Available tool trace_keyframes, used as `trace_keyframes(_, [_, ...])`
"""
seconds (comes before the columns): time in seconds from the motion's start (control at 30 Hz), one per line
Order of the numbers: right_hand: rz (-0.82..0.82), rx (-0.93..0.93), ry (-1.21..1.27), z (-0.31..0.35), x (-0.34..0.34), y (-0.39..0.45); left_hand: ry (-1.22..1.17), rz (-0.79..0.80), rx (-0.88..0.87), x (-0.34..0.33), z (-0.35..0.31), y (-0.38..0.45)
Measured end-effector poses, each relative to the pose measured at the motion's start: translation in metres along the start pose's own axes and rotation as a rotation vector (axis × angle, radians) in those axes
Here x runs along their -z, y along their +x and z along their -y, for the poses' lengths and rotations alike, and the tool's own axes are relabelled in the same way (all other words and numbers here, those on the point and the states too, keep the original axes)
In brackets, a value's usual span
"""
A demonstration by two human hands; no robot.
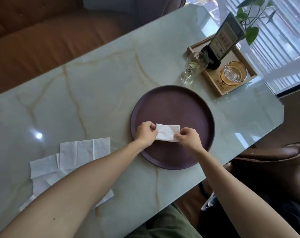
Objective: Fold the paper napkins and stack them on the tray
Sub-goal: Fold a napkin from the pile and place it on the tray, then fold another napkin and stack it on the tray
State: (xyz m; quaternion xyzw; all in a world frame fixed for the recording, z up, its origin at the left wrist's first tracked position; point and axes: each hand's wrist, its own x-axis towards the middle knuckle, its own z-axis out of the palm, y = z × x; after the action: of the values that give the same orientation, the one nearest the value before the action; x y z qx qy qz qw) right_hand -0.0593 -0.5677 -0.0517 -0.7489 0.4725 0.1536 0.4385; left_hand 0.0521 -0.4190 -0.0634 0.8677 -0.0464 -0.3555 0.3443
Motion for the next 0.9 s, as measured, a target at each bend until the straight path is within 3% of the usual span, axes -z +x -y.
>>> trace_keyframes(0.3, [-0.084, -0.027, -0.279, -0.009, -0.002, -0.003, 0.141, -0.014, -0.012, -0.011, 0.009, -0.001])
trace_keyframes(0.47, [-0.196, 0.059, -0.401, 0.005, 0.002, -0.012, 0.067, -0.045, -0.006, 0.011, 0.016, -0.014])
trace_keyframes(0.73, [0.085, 0.295, -0.284, 0.084, -0.047, -0.04, -0.106, -0.185, 0.1, 0.105, 0.071, -0.054])
trace_keyframes(0.9, [0.268, 0.474, -0.446, 0.132, -0.116, -0.064, -0.179, -0.298, 0.223, 0.16, 0.134, -0.083])
